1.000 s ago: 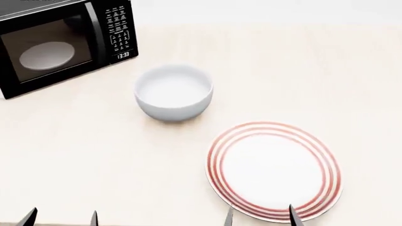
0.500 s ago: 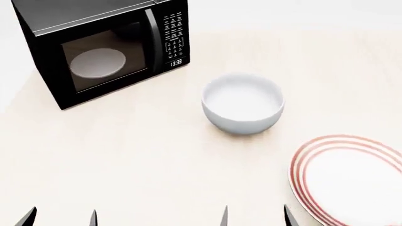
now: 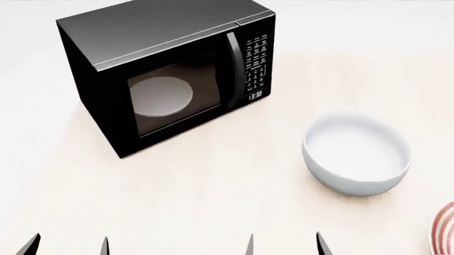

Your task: Open the microwave.

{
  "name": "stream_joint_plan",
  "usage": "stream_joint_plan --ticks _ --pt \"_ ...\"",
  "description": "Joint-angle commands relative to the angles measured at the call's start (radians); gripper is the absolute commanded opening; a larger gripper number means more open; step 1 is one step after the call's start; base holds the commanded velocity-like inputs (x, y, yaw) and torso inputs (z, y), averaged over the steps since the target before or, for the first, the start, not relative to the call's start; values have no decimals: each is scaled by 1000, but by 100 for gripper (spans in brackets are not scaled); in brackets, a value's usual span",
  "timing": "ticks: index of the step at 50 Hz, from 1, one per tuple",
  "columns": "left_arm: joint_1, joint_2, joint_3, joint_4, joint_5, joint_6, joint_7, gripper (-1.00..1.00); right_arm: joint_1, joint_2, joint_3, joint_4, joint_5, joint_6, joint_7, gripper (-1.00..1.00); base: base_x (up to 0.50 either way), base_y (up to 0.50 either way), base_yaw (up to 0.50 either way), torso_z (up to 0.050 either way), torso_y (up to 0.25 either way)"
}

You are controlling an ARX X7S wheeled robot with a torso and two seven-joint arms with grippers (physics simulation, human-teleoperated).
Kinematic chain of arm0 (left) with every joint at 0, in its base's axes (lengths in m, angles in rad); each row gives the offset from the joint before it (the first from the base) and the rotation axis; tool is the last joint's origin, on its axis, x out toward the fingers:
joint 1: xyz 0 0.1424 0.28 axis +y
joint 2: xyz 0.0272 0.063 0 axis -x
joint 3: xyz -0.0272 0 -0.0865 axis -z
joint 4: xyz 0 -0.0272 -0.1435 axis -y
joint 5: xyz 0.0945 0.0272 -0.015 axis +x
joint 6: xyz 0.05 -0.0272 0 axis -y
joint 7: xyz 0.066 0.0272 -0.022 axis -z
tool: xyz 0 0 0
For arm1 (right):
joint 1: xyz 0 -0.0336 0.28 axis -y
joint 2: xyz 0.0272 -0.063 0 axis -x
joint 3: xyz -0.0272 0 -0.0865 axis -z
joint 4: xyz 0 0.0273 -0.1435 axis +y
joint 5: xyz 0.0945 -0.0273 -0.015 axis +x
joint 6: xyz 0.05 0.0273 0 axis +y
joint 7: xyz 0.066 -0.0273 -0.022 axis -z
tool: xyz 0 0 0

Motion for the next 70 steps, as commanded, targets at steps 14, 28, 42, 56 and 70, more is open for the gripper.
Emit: stream_joint_plan --ticks 14,28,42,56,70 --pt "6 -19 16 13 -13 2 -21 100 9 17 -16 15 30 -8 14 100 428 227 0 0 0" --pt "4 -28 24 11 -23 5 -29 100 16 24 -29 26 40 -9 21 100 453 179 0 0 0" --pt "12 -37 30 26 -21 18 -46 100 14 33 -37 15 52 -6 31 100 333 122 0 0 0" --pt "12 -47 47 21 -11 24 -54 100 14 42 -47 14 59 -12 37 100 0 0 0 0 -117" --pt "9 -55 58 18 -14 27 -66 100 10 52 -60 -6 65 -7 44 100 0 0 0 0 -211"
